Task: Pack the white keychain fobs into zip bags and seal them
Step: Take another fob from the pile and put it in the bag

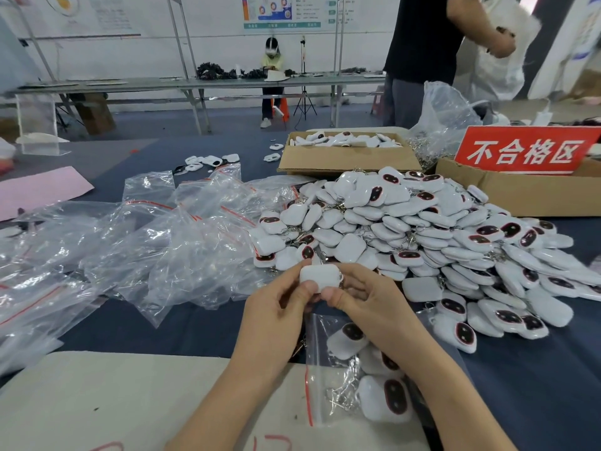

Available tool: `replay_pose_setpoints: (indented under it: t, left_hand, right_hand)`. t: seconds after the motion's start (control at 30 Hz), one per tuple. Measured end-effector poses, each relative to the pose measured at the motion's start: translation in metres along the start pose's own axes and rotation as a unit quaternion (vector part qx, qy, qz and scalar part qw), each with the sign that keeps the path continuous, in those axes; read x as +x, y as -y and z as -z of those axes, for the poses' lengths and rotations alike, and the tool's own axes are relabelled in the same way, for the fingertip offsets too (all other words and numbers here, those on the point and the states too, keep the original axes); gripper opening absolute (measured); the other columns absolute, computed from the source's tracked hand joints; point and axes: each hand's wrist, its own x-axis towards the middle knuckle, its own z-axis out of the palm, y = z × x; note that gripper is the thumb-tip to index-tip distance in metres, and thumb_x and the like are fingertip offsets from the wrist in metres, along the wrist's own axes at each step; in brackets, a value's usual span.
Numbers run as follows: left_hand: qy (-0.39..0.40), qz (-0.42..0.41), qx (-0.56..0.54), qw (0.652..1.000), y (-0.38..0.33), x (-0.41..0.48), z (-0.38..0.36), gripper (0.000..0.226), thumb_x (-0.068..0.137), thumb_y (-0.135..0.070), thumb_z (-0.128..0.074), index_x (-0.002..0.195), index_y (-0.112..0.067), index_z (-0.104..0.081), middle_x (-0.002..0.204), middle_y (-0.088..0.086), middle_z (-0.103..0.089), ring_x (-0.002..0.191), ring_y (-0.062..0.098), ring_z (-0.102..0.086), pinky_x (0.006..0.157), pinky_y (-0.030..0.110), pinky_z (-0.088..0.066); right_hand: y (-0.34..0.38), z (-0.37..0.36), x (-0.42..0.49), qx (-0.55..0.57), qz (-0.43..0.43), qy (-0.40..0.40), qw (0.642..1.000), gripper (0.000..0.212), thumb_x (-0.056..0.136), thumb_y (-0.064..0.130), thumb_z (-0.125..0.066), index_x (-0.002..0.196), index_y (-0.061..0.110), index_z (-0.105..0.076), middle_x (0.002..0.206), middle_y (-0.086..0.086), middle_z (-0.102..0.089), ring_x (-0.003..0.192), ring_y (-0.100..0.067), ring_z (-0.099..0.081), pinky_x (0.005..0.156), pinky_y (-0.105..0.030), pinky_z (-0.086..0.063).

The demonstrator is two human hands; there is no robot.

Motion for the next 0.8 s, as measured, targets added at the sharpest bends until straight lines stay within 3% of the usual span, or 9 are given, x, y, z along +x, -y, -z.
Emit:
replay_pose_setpoints:
  t: [0.07, 0.23, 0.4, 0.5, 0.57, 0.67, 0.8]
  left_hand:
    - [-0.004, 0.003, -0.002, 1.000, 0.0011, 0.0002, -0.0005, 0.032, 0.100, -0.020, -0.061, 0.121, -0.044, -0.068, 0.085, -0.008, -0.076, 0.081, 0.006, -0.070, 0.079, 0.023, -0.057]
    - [0.000, -0.026, 0.017, 1.000, 0.0032, -0.0014, -0.0018, 0.036, 0.098, -0.029, -0.065, 0.119, -0.057, -0.059, 0.083, -0.011, -0.075, 0.080, 0.004, -0.071, 0.079, 0.020, -0.055]
    - [0.026, -0.041, 0.031, 0.998, 0.0047, -0.0022, 0.0002, 0.034, 0.100, -0.039, -0.058, 0.129, -0.057, -0.054, 0.092, -0.017, -0.075, 0.087, 0.003, -0.070, 0.079, 0.015, -0.052]
    - [0.047, -0.029, 0.022, 0.998, 0.0049, -0.0028, -0.0003, 0.037, 0.102, -0.040, -0.055, 0.136, -0.053, -0.054, 0.096, -0.014, -0.074, 0.088, 0.004, -0.069, 0.080, 0.020, -0.055]
    - [0.053, -0.028, 0.024, 0.998, 0.0054, -0.0028, -0.0003, 0.033, 0.102, -0.039, -0.055, 0.132, -0.053, -0.056, 0.087, -0.009, -0.072, 0.076, 0.005, -0.064, 0.071, 0.025, -0.054]
    - [0.059, -0.034, 0.019, 0.997, 0.0034, -0.0024, 0.0004, 0.023, 0.101, -0.039, -0.057, 0.119, -0.050, -0.063, 0.071, -0.015, -0.065, 0.067, 0.000, -0.060, 0.066, 0.014, -0.048]
    - [0.049, 0.008, -0.057, 0.997, 0.0003, 0.0001, 0.0027, 0.022, 0.103, -0.034, -0.055, 0.108, -0.046, -0.073, 0.069, -0.001, -0.070, 0.065, 0.008, -0.063, 0.063, 0.017, -0.052]
  right_hand:
    - [0.0007, -0.0008, -0.0004, 0.015, 0.007, -0.007, 1.000, 0.027, 0.088, 0.025, -0.074, 0.105, 0.043, -0.065, 0.098, 0.010, -0.076, 0.089, -0.008, -0.071, 0.084, -0.023, -0.057]
    - [0.0020, 0.0007, -0.0015, 0.046, 0.003, -0.024, 0.999, 0.018, 0.091, 0.014, -0.072, 0.097, 0.030, -0.067, 0.085, -0.001, -0.076, 0.077, -0.008, -0.070, 0.072, -0.016, -0.053]
    - [0.0021, 0.0011, -0.0040, 0.059, -0.013, -0.014, 0.998, 0.004, 0.093, 0.019, -0.069, 0.096, 0.021, -0.070, 0.088, -0.002, -0.078, 0.087, -0.016, -0.075, 0.088, -0.032, -0.057]
    - [0.0030, 0.0020, -0.0054, 0.033, -0.017, -0.006, 0.999, 0.009, 0.095, 0.026, -0.066, 0.098, 0.019, -0.070, 0.085, -0.001, -0.078, 0.083, -0.016, -0.074, 0.083, -0.028, -0.056]
    - [0.0043, 0.0017, -0.0059, 0.021, -0.013, -0.004, 1.000, 0.009, 0.096, 0.024, -0.065, 0.096, 0.018, -0.070, 0.082, 0.001, -0.078, 0.079, -0.011, -0.073, 0.077, -0.021, -0.054]
    - [0.0044, 0.0007, -0.0050, 0.010, -0.019, -0.008, 1.000, 0.008, 0.096, 0.022, -0.064, 0.095, 0.016, -0.069, 0.082, 0.000, -0.077, 0.079, -0.012, -0.072, 0.079, -0.026, -0.055]
    - [0.0046, -0.0017, -0.0048, 0.025, -0.020, -0.012, 0.999, 0.005, 0.094, 0.022, -0.067, 0.099, 0.021, -0.069, 0.081, 0.003, -0.078, 0.078, -0.007, -0.072, 0.075, -0.016, -0.052]
